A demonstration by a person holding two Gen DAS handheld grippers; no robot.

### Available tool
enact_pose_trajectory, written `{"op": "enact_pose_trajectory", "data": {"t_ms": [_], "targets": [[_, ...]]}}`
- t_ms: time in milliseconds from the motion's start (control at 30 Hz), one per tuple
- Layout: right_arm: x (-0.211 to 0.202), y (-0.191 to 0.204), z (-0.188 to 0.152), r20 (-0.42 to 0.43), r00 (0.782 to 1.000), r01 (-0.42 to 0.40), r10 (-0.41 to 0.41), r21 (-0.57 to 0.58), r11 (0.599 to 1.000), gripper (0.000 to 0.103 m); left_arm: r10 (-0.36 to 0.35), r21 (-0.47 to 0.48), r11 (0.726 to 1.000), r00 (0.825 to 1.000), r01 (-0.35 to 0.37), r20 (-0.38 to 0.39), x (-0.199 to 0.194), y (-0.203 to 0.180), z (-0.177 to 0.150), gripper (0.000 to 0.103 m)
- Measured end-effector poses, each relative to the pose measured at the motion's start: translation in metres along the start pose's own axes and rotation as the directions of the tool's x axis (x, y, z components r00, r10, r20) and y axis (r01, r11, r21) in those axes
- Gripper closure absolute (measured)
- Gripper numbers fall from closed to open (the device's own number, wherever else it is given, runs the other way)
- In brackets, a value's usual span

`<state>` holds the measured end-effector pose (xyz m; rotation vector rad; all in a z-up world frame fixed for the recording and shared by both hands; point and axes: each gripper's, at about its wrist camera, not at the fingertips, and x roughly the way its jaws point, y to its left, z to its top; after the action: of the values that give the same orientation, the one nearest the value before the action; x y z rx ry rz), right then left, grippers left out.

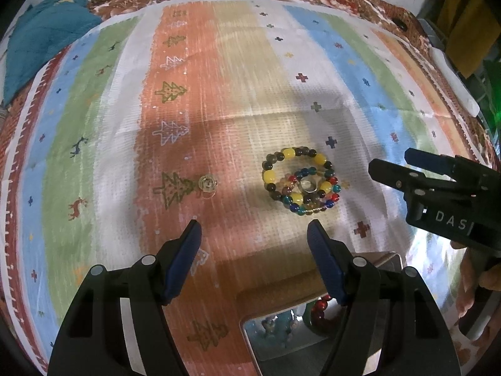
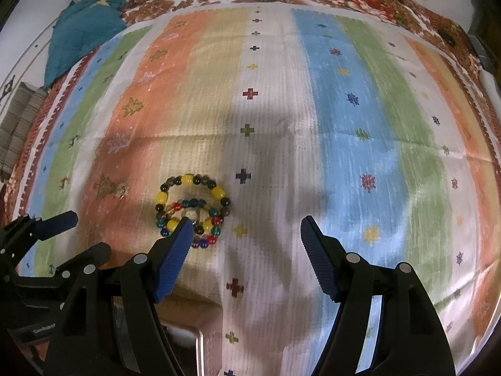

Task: Organize jewelry
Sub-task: 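Lower both open tools around the stacked bead bracelets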

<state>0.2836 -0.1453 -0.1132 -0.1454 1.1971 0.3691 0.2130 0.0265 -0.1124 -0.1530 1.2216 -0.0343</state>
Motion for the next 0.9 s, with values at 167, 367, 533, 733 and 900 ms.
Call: {"op": "enact_pose_trajectory", "data": {"t_ms": [167,367,533,733,900], "targets": [[0.013,0.000,0.006,-0.019,1.000,0.004,-0.005,-0.009,1.000,0.032,-0.007,0.014,1.000,1.000,0.007,-0.011,0.007,-0.001,0.003,0.033],[0.030,0.000,0.011,-0.048,0.999,0.002,-0.002,-0.001,1.000,0.032,-0.019,0.037,0.999,0.999,0.020,-0.027,0.016,-0.005,0.008,0.034],[0.040,0.000,0.016,-0.063,0.998,0.002,-0.002,-0.004,1.000,0.032,-0.022,0.034,0.999,0.999,0.024,-0.039,0.022,-0.003,0.011,0.034],[0.050,0.007,0.023,-0.078,0.997,-0.001,-0.001,-0.026,1.000,0.032,-0.020,0.023,1.000,0.998,0.021,-0.052,0.029,0.004,0.015,0.034],[0.062,0.012,0.023,-0.104,0.994,0.019,-0.024,-0.048,0.999,0.032,-0.020,0.031,0.999,0.998,0.022,-0.063,0.035,0.003,0.017,0.034]]}}
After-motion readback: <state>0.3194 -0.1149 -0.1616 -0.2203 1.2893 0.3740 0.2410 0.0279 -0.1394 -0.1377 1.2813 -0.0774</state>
